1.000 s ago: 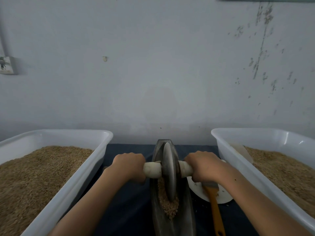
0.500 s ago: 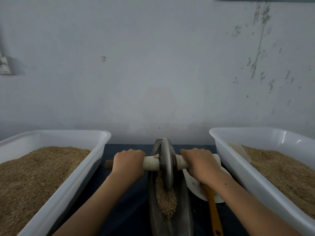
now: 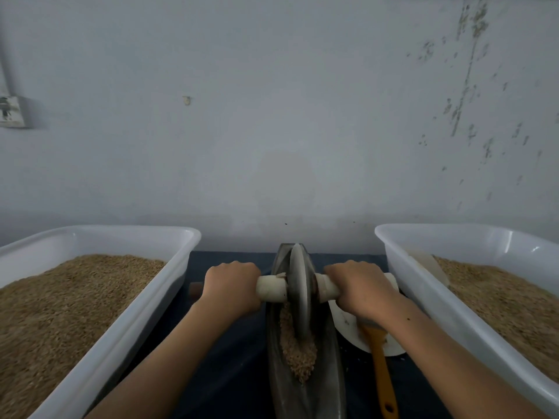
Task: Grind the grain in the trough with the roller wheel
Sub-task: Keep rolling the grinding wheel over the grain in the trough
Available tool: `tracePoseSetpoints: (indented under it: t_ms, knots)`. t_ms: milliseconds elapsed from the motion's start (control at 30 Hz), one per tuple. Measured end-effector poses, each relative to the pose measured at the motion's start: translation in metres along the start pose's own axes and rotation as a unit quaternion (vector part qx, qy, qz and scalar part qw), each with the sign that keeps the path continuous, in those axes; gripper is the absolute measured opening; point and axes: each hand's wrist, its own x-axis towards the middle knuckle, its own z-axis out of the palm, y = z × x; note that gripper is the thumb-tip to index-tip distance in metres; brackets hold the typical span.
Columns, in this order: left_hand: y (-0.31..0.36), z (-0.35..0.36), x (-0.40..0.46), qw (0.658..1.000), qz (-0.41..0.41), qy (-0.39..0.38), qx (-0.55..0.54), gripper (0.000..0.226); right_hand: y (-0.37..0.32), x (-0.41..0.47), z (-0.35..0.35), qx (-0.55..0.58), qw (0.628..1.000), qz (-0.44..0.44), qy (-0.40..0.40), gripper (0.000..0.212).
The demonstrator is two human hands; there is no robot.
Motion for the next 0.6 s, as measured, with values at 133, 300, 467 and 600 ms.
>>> tracePoseSetpoints:
  t_ms: [133,300,467,600]
  knots:
    - [0.002,0.006,-0.001,0.997,-0.004,0.077,-0.010,0.019,-0.002,-0.002,0.006,0.012,0.999,0.010,0.043,0.018]
    - [-0.002,0.002,0.000,1.000,0.015,-0.001,-0.005,0.030,0.000,0.000,-0.003,-0.007,1.000,-0.012,-0.026,0.018]
    - [-0.009,-0.006,0.002,0.988,0.028,-0.145,-0.041,0.043,0.003,-0.001,-0.009,0.004,0.993,-0.034,-0.110,0.021]
    - [-0.004,-0.004,0.002,0.997,0.017,-0.070,-0.009,0.035,0.003,0.001,-0.006,0.008,0.996,-0.021,-0.089,0.018]
